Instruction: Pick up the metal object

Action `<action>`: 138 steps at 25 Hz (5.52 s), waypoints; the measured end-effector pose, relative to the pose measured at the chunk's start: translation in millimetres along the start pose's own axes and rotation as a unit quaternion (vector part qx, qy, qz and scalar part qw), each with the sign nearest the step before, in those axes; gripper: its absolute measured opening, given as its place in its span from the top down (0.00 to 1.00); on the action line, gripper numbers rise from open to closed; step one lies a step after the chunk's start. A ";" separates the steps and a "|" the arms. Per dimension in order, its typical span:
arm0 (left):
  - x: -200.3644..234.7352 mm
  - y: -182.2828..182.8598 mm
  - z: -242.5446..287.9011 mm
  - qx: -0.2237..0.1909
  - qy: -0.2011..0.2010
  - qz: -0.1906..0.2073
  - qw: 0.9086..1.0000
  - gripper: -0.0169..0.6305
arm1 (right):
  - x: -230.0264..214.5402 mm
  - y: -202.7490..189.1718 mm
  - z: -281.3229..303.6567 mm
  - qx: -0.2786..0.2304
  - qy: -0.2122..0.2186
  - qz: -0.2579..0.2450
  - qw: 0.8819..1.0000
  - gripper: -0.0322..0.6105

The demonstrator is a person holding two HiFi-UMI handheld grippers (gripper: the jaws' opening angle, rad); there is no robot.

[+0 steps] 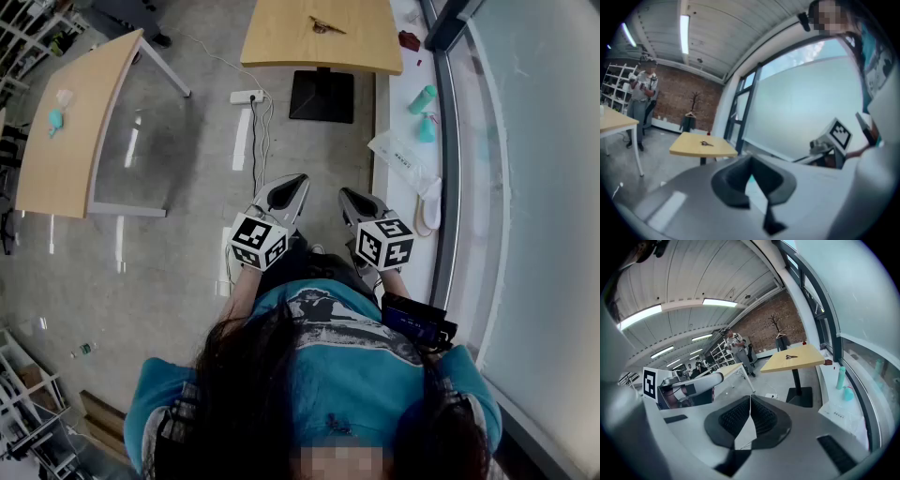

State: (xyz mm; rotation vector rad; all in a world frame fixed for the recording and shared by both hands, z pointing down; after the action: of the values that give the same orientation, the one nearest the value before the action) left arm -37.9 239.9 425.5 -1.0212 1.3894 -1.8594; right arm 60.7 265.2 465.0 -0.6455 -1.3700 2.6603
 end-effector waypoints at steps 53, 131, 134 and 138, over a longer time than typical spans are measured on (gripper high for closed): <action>391.3 101.7 186.8 -0.009 -0.047 -0.032 0.998 0.97 | -87.2 259.3 360.9 0.005 -0.064 0.022 0.998 0.93; 441.4 99.2 192.1 0.015 -0.012 -0.058 0.998 0.97 | -118.3 297.7 449.8 0.072 -0.031 0.025 0.997 0.79; 415.2 95.3 159.4 0.014 -0.023 -0.060 0.998 0.97 | -90.2 280.4 413.7 0.060 -0.034 0.040 0.997 0.79; 399.9 69.7 152.8 0.023 -0.034 -0.077 0.996 0.97 | -91.9 255.9 395.0 0.058 -0.045 0.056 0.996 0.79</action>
State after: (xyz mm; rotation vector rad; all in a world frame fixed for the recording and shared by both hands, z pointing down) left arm -117.5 -183.8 473.0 -1.1868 1.2539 -1.9378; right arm 15.7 -211.4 494.3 -0.6148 -1.2205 2.8643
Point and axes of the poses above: the fingertips, and each gripper's own axes: z forward along the fingers, x to its left, y out of its top, the point moved 2 cm from there along -z, backward along the fingers, and after that the axes turned 9 degrees about -y, right-handed, at the moved point
